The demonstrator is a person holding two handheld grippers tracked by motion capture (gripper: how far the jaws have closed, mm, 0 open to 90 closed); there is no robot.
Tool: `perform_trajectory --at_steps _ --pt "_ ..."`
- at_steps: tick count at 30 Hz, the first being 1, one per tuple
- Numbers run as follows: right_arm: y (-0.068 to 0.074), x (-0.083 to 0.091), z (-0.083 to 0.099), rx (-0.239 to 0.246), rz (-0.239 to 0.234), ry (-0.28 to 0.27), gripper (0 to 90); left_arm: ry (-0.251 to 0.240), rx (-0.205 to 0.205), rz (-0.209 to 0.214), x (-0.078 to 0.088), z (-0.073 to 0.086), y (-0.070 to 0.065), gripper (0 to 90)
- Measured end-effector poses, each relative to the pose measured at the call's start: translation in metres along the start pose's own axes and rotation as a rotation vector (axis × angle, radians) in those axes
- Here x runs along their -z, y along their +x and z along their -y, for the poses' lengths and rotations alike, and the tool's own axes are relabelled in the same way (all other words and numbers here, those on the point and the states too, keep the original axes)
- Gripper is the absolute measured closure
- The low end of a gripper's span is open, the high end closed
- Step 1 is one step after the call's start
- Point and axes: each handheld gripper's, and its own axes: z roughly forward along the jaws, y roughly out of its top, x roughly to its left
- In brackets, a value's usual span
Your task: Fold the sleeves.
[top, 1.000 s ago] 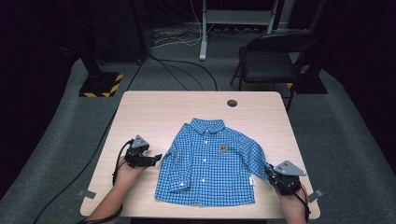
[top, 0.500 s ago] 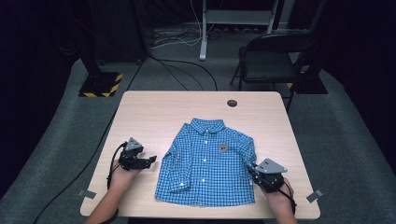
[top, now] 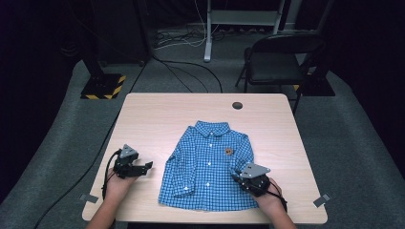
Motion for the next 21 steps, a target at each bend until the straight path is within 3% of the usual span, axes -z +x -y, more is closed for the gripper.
perform_trajectory --at_steps 17,21 --pt "0.016 -0.016 -0.007 0.081 -0.160 0.030 76.2 0.003 0.011 -0.015 0.004 0.004 0.003 22.0" --pt "0.017 -0.017 -0.006 0.079 -0.188 0.041 75.4 0.005 0.009 -0.014 0.004 0.004 0.002 22.0"
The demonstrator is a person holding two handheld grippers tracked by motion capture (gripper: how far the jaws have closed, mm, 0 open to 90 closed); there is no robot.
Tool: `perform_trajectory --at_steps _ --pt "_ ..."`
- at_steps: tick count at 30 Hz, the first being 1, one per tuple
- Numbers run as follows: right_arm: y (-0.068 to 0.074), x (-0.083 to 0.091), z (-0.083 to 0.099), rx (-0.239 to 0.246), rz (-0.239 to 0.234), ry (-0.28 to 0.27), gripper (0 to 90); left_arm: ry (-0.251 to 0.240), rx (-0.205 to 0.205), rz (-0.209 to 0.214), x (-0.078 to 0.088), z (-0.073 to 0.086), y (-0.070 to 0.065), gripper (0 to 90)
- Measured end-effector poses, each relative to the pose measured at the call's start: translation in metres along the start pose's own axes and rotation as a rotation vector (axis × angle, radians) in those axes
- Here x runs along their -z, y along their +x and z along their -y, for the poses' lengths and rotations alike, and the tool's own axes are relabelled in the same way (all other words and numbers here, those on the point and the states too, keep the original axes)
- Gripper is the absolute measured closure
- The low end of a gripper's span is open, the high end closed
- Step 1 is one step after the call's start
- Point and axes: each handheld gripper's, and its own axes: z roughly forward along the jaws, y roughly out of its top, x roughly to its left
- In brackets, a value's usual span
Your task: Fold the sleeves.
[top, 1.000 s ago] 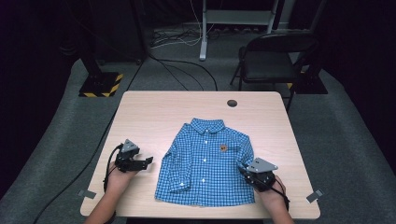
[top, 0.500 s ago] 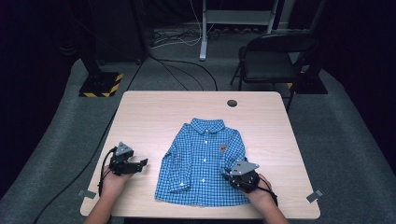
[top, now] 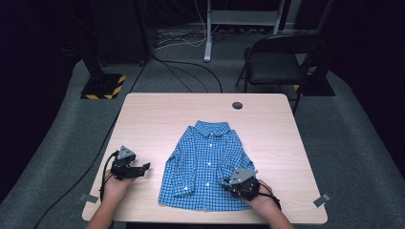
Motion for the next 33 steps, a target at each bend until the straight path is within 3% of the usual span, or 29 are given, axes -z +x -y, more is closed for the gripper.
perform_trajectory --at_steps 3,8,17,19,20,21,23,27,29,33 --pt "-0.001 -0.002 0.001 -0.015 -0.019 0.003 70.6 0.000 0.000 0.000 0.000 0.000 0.000 22.0" --pt "0.003 -0.005 0.000 0.004 -0.029 0.013 56.0 0.001 0.001 0.000 0.000 0.000 0.000 22.0" --pt "0.002 0.003 0.000 -0.012 -0.064 -0.074 46.5 0.001 -0.003 0.004 -0.002 -0.001 -0.001 22.0" --pt "0.002 0.011 -0.001 -0.018 -0.085 -0.141 43.9 0.003 -0.007 0.007 -0.003 -0.002 -0.001 22.0" --pt "0.002 0.011 -0.001 -0.018 -0.085 -0.141 43.9 0.003 -0.007 0.007 -0.003 -0.002 -0.001 22.0" --pt "0.001 0.014 -0.001 -0.030 -0.066 -0.167 42.4 0.003 -0.009 0.007 -0.004 -0.003 -0.002 22.0" --pt "-0.002 0.014 0.001 -0.050 -0.025 -0.164 40.4 0.003 -0.010 0.009 -0.005 -0.003 -0.002 22.0" --pt "-0.011 0.008 0.007 -0.098 0.062 -0.112 34.9 0.006 -0.012 0.009 -0.005 -0.003 -0.003 22.0" --pt "-0.014 0.006 0.008 -0.098 0.095 -0.095 33.5 0.006 -0.010 0.008 -0.005 -0.003 -0.003 22.0" --pt "-0.019 0.002 0.010 -0.121 0.132 -0.064 32.4 0.002 -0.006 0.007 -0.004 -0.002 -0.002 22.0"
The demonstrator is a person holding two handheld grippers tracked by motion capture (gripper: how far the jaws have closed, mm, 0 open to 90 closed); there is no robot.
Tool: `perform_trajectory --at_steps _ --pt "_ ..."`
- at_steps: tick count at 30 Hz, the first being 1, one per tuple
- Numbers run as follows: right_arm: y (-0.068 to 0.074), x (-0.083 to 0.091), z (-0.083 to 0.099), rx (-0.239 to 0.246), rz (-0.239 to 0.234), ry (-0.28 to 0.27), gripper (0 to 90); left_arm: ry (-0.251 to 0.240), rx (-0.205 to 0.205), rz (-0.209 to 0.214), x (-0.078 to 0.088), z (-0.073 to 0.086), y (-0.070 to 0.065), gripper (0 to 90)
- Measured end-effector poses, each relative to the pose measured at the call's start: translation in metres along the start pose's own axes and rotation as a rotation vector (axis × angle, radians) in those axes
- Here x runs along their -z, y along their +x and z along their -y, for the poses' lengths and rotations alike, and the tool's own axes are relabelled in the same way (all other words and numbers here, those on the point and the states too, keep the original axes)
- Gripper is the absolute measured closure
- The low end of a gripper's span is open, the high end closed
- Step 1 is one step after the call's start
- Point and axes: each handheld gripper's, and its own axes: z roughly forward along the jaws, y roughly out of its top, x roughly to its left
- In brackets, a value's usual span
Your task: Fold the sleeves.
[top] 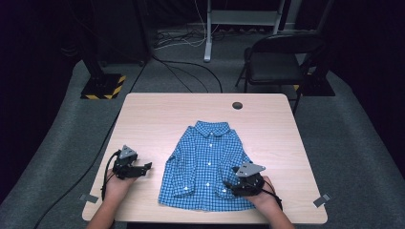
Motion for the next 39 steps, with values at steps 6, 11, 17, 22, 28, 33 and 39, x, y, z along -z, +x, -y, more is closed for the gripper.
perform_trajectory --at_steps 6,11,17,22,28,33,39 --pt "-0.011 -0.002 0.007 -0.078 0.027 0.041 32.7 0.002 -0.004 0.000 0.001 0.000 0.000 22.0" --pt "-0.015 -0.003 0.011 -0.107 0.022 0.061 32.5 0.002 -0.005 0.003 0.000 -0.001 0.000 22.0" --pt "-0.016 -0.003 0.011 -0.121 0.017 0.066 32.6 0.003 -0.006 0.004 0.000 -0.001 -0.001 22.0" --pt "-0.015 0.000 0.010 -0.116 0.023 0.066 33.5 0.002 -0.007 0.004 0.000 -0.001 -0.001 22.0" --pt "-0.018 0.013 0.006 -0.122 0.074 -0.054 32.9 0.006 -0.005 0.002 -0.001 0.000 -0.001 21.9" --pt "-0.024 0.012 0.007 -0.132 0.116 -0.060 29.6 0.010 -0.007 0.000 -0.001 0.000 -0.001 21.8" --pt "-0.031 0.004 0.008 -0.155 0.130 -0.034 29.5 0.016 -0.005 -0.005 0.001 0.003 -0.001 21.8"
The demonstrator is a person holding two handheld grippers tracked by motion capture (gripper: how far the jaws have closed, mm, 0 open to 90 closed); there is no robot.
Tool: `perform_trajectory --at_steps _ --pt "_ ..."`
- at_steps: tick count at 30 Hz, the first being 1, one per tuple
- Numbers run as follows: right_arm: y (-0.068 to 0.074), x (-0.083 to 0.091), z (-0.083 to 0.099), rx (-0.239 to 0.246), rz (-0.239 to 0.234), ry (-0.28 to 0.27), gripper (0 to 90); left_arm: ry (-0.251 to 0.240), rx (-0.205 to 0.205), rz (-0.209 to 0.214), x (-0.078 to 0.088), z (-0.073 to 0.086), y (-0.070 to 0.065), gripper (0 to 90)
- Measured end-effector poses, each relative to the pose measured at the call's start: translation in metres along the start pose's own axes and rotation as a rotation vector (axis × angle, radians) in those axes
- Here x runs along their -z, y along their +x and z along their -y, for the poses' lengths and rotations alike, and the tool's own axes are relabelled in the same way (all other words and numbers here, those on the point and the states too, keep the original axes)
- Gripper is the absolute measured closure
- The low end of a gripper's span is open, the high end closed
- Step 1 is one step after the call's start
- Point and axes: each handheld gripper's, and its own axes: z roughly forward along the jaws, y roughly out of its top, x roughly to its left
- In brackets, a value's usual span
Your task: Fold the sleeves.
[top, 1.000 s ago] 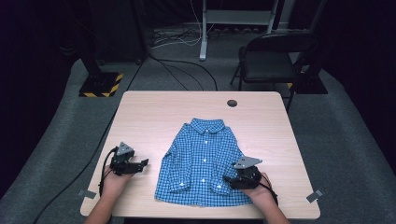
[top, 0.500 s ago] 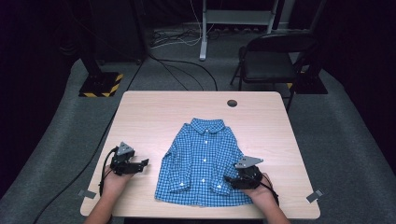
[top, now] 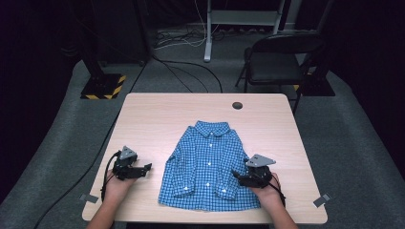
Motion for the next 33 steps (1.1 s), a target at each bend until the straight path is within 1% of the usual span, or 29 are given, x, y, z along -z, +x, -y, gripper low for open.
perform_trajectory --at_steps 3,4,5,6,8,13,14,15,17,22,23,27,33 --pt "-0.001 -0.003 0.000 -0.003 0.000 0.012 29.3 0.000 0.001 -0.003 0.001 0.001 0.000 21.8" --pt "-0.002 -0.007 0.000 -0.003 -0.002 0.029 29.3 -0.001 0.003 -0.005 0.002 0.002 0.001 21.8" --pt "-0.002 -0.007 0.000 -0.003 -0.002 0.029 29.3 -0.002 0.005 -0.006 0.002 0.002 0.001 21.8" --pt "-0.004 -0.009 0.001 -0.001 0.006 0.050 29.5 -0.003 0.009 -0.010 0.004 0.003 0.001 21.8" --pt "-0.005 -0.011 0.001 -0.004 0.012 0.064 29.9 -0.004 0.013 -0.012 0.005 0.004 0.002 21.8" --pt "-0.008 -0.012 0.001 -0.012 0.009 0.066 30.0 -0.003 0.015 -0.015 0.006 0.005 0.003 21.8" --pt "-0.008 -0.013 0.002 -0.011 0.009 0.079 30.1 -0.003 0.015 -0.015 0.006 0.005 0.003 21.8" --pt "-0.009 -0.013 0.002 -0.012 0.006 0.080 30.2 0.000 0.011 -0.016 0.006 0.005 0.003 21.8" --pt "-0.011 -0.013 0.003 -0.031 0.001 0.081 30.7 0.000 0.010 -0.017 0.006 0.005 0.003 21.8" --pt "-0.014 -0.012 0.003 -0.047 0.017 0.087 31.8 -0.001 0.011 -0.017 0.006 0.005 0.002 21.8" --pt "-0.016 -0.011 0.003 -0.056 0.024 0.088 32.0 -0.001 0.012 -0.017 0.006 0.005 0.003 21.8" --pt "-0.018 -0.010 0.004 -0.060 0.033 0.090 32.2 -0.001 0.012 -0.016 0.006 0.005 0.003 21.8" --pt "-0.021 -0.008 0.004 -0.071 0.061 0.098 32.8 -0.001 0.013 -0.016 0.006 0.005 0.003 21.7"
